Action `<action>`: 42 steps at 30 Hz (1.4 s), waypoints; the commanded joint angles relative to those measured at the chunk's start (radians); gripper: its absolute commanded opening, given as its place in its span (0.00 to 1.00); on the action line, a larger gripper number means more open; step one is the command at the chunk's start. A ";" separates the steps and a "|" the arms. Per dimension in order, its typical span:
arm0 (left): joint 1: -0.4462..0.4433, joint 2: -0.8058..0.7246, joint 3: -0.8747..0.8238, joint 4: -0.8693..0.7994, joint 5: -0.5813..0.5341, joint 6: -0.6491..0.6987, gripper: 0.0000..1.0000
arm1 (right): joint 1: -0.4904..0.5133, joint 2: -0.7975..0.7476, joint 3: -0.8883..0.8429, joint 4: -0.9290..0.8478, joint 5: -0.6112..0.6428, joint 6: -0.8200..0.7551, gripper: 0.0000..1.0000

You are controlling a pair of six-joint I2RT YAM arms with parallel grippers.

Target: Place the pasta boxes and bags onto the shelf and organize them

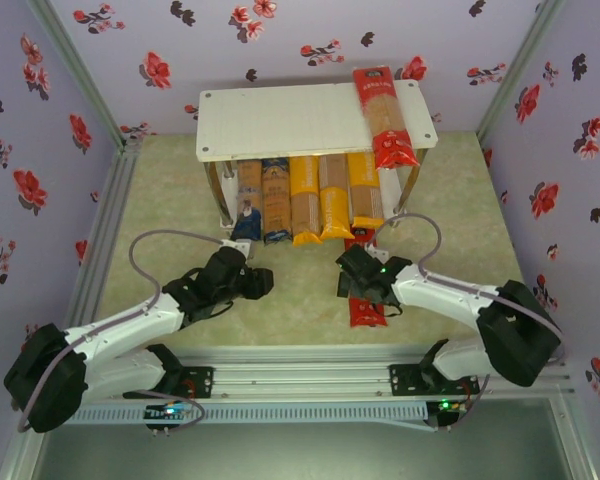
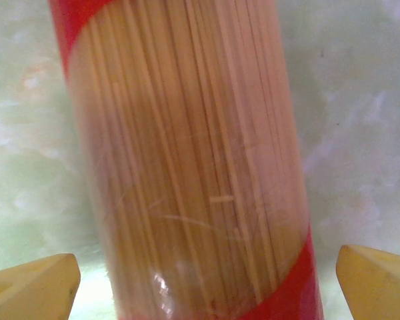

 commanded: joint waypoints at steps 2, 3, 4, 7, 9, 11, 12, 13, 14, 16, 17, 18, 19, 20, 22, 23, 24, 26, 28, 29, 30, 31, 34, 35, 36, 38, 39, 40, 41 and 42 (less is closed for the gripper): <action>0.005 -0.022 -0.017 0.013 0.007 -0.013 0.50 | -0.016 0.062 0.032 0.008 -0.040 -0.065 0.99; 0.009 -0.024 -0.019 0.014 0.006 -0.013 0.50 | -0.017 0.077 0.041 -0.002 -0.037 -0.071 0.99; 0.011 -0.025 -0.019 0.014 0.007 -0.014 0.50 | -0.019 0.089 0.046 -0.010 -0.034 -0.075 0.99; 0.017 -0.034 -0.025 0.014 0.006 -0.016 0.50 | -0.029 0.118 0.048 -0.004 -0.049 -0.088 0.99; 0.023 -0.043 -0.029 0.013 0.006 -0.017 0.50 | -0.035 0.130 0.048 0.003 -0.065 -0.098 0.96; 0.028 -0.052 -0.034 0.008 0.007 -0.018 0.50 | -0.038 0.139 0.046 0.010 -0.077 -0.103 0.90; 0.031 -0.058 -0.037 0.005 0.007 -0.017 0.50 | -0.040 0.142 0.045 0.012 -0.083 -0.104 0.85; 0.034 -0.062 -0.038 0.002 0.007 -0.017 0.50 | -0.040 0.141 0.042 0.013 -0.088 -0.106 0.82; 0.037 -0.069 -0.041 -0.001 0.007 -0.016 0.50 | -0.039 0.140 0.037 0.012 -0.091 -0.104 0.78; 0.042 -0.081 -0.046 -0.006 0.006 -0.019 0.50 | -0.041 0.132 0.025 0.010 -0.100 -0.103 0.71; 0.046 -0.088 -0.049 -0.008 0.006 -0.019 0.50 | -0.040 0.126 0.019 0.008 -0.107 -0.101 0.68; 0.048 -0.092 -0.051 -0.009 0.006 -0.019 0.50 | -0.041 0.119 0.009 0.005 -0.113 -0.098 0.65; 0.050 -0.097 -0.053 -0.011 0.007 -0.019 0.50 | -0.041 0.111 0.001 0.002 -0.119 -0.097 0.62; 0.053 -0.100 -0.054 -0.013 0.007 -0.018 0.50 | -0.041 0.100 -0.007 -0.001 -0.126 -0.094 0.59; 0.054 -0.107 -0.054 -0.018 0.006 -0.017 0.50 | -0.042 0.074 -0.025 -0.013 -0.137 -0.088 0.51; 0.057 -0.111 -0.054 -0.020 0.005 -0.015 0.50 | -0.041 0.056 -0.034 -0.020 -0.143 -0.083 0.47; 0.058 -0.113 -0.053 -0.020 0.006 -0.015 0.50 | -0.040 0.039 -0.041 -0.027 -0.147 -0.080 0.44; 0.060 -0.116 -0.053 -0.023 0.006 -0.014 0.50 | -0.039 -0.008 -0.059 -0.043 -0.161 -0.072 0.38; 0.063 -0.117 -0.050 -0.025 0.005 -0.010 0.50 | -0.039 -0.054 -0.070 -0.066 -0.176 -0.068 0.26; 0.064 -0.118 -0.049 -0.026 0.005 -0.009 0.50 | -0.038 -0.082 -0.073 -0.082 -0.184 -0.065 0.18; 0.064 -0.117 -0.049 -0.027 0.005 -0.007 0.50 | -0.037 -0.106 -0.075 -0.096 -0.191 -0.062 0.11; 0.066 -0.118 -0.046 -0.028 0.005 -0.006 0.49 | -0.035 -0.136 -0.075 -0.118 -0.196 -0.059 0.03; 0.070 -0.118 -0.040 -0.035 0.004 0.002 0.49 | -0.014 -0.229 -0.063 -0.192 -0.199 -0.047 0.00; 0.073 -0.120 -0.036 -0.039 0.005 0.005 0.49 | -0.004 -0.262 -0.054 -0.226 -0.203 -0.042 0.00; 0.075 -0.119 -0.032 -0.043 0.004 0.009 0.49 | 0.006 -0.288 -0.042 -0.257 -0.204 -0.038 0.00; 0.082 -0.120 -0.023 -0.053 0.004 0.019 0.49 | 0.049 -0.348 -0.011 -0.330 -0.201 -0.027 0.00; 0.084 -0.121 -0.019 -0.056 0.004 0.021 0.49 | 0.068 -0.368 0.004 -0.359 -0.199 -0.018 0.00; 0.087 -0.121 -0.013 -0.060 0.005 0.026 0.49 | 0.096 -0.395 0.024 -0.390 -0.198 -0.006 0.00; 0.089 -0.120 -0.007 -0.062 0.005 0.028 0.49 | 0.128 -0.415 0.049 -0.421 -0.194 0.006 0.00; 0.091 -0.120 -0.004 -0.064 0.004 0.031 0.49 | 0.156 -0.429 0.071 -0.442 -0.194 0.015 0.00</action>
